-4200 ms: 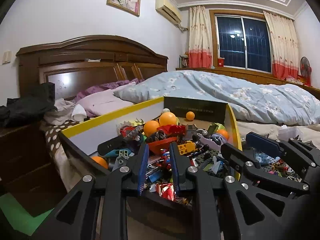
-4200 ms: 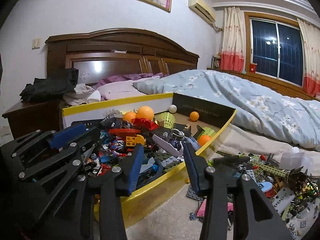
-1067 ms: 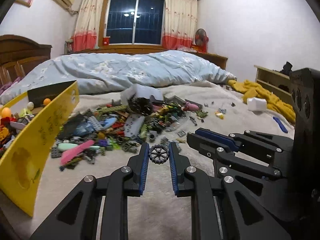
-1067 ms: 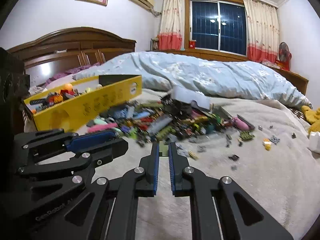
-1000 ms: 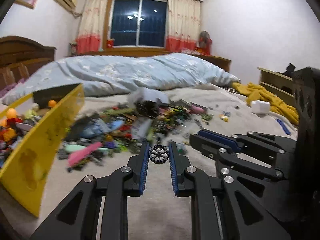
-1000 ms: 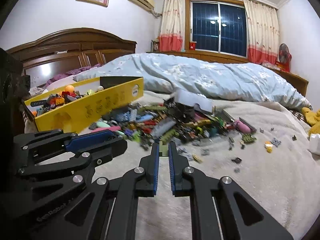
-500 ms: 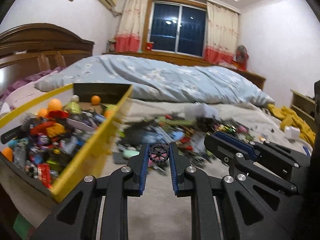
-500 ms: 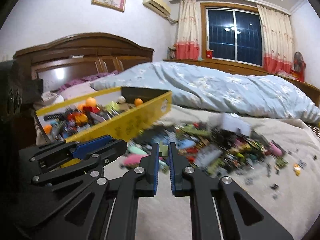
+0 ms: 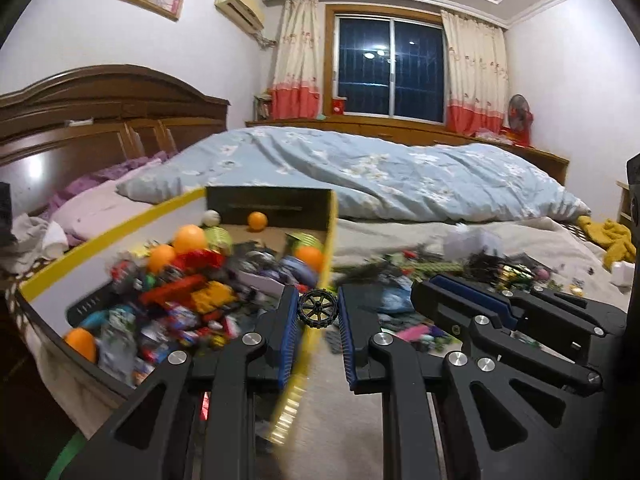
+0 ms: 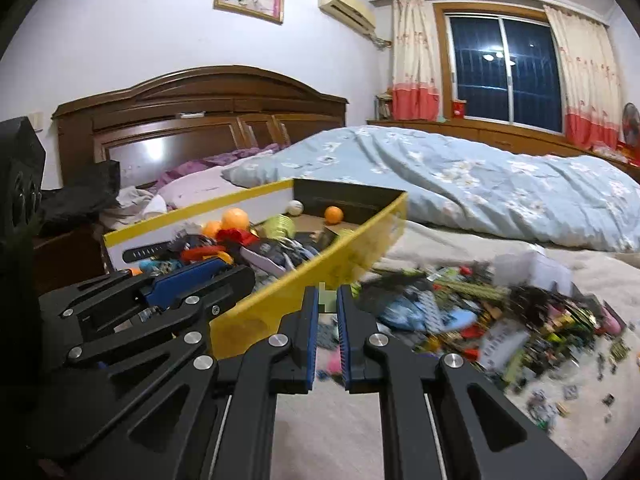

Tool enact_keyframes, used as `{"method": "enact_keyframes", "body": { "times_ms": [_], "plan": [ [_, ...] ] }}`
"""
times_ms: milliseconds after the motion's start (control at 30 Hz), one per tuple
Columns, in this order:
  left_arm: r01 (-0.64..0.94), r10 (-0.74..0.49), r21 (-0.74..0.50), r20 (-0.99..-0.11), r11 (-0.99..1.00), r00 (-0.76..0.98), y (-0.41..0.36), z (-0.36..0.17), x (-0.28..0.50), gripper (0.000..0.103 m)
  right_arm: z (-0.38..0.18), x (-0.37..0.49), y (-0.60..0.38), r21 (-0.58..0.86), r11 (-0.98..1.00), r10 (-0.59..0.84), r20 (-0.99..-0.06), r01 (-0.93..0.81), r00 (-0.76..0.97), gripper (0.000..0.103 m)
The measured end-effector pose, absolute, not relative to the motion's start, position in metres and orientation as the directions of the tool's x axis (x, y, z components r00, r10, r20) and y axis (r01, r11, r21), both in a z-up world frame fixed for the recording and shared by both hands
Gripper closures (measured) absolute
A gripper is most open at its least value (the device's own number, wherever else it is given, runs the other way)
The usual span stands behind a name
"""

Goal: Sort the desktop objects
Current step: 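Carry the olive piece and black gear in both grippers into the yellow box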

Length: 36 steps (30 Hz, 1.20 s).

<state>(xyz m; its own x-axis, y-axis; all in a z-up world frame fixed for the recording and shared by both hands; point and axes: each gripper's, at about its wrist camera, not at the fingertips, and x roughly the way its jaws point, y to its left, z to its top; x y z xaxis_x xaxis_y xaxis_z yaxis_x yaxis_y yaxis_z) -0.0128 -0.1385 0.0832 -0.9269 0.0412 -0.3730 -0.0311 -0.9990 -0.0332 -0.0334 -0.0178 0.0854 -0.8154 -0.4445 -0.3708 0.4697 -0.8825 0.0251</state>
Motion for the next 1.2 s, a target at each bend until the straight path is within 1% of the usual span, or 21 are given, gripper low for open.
{"method": "enact_keyframes", "body": {
  "times_ms": [200, 333, 400, 500, 533, 600, 667, 733, 933, 1200],
  "plan": [
    [0.031, -0.004, -0.060, -0.397, -0.998, -0.918, -0.177, 0.082, -0.028, 0.083, 0.090, -0.050, -0.058, -0.005, -0.856, -0.482, -0.356, 0.517, -0.801, 0.094],
    [0.081, -0.061, -0.038, -0.371, -0.996, -0.927, -0.193, 0.078, -0.033, 0.083, 0.086, -0.063, -0.080, -0.005, -0.826, -0.520, -0.379, 0.564, -0.765, 0.094],
    [0.110, -0.083, -0.046, -0.393, -0.993, -0.916, -0.201, 0.071, -0.038, 0.083, 0.080, -0.069, -0.088, 0.003, -0.807, -0.540, -0.405, 0.590, -0.737, 0.094],
    [0.147, -0.108, -0.051, -0.450, -0.988, -0.886, -0.208, 0.060, -0.048, 0.083, 0.067, -0.083, -0.097, 0.029, -0.790, -0.553, -0.465, 0.612, -0.691, 0.094],
    [0.163, -0.118, -0.057, -0.466, -0.985, -0.877, -0.210, 0.057, -0.052, 0.083, 0.064, -0.086, -0.099, 0.031, -0.790, -0.553, -0.469, 0.612, -0.689, 0.094],
    [0.194, -0.142, -0.063, -0.472, -0.979, -0.870, -0.213, 0.057, -0.055, 0.083, 0.063, -0.090, -0.102, 0.044, -0.783, -0.565, -0.468, 0.621, -0.679, 0.094],
    [0.208, -0.144, -0.082, -0.479, -0.975, -0.866, -0.215, 0.057, -0.055, 0.083, 0.061, -0.093, -0.101, 0.084, -0.776, -0.585, -0.466, 0.625, -0.664, 0.094],
    [0.214, -0.153, -0.075, -0.480, -0.974, -0.864, -0.215, 0.056, -0.055, 0.083, 0.060, -0.093, -0.099, 0.100, -0.775, -0.593, -0.453, 0.624, -0.665, 0.094],
    [0.225, -0.183, -0.032, -0.474, -0.974, -0.861, -0.213, 0.054, -0.049, 0.083, 0.058, -0.086, -0.102, 0.052, -0.784, -0.575, -0.438, 0.619, -0.691, 0.093],
    [0.227, -0.197, -0.012, -0.453, -0.974, -0.870, -0.214, 0.055, -0.042, 0.082, 0.058, -0.080, -0.104, 0.026, -0.781, -0.574, -0.424, 0.624, -0.701, 0.086]
  ]
}}
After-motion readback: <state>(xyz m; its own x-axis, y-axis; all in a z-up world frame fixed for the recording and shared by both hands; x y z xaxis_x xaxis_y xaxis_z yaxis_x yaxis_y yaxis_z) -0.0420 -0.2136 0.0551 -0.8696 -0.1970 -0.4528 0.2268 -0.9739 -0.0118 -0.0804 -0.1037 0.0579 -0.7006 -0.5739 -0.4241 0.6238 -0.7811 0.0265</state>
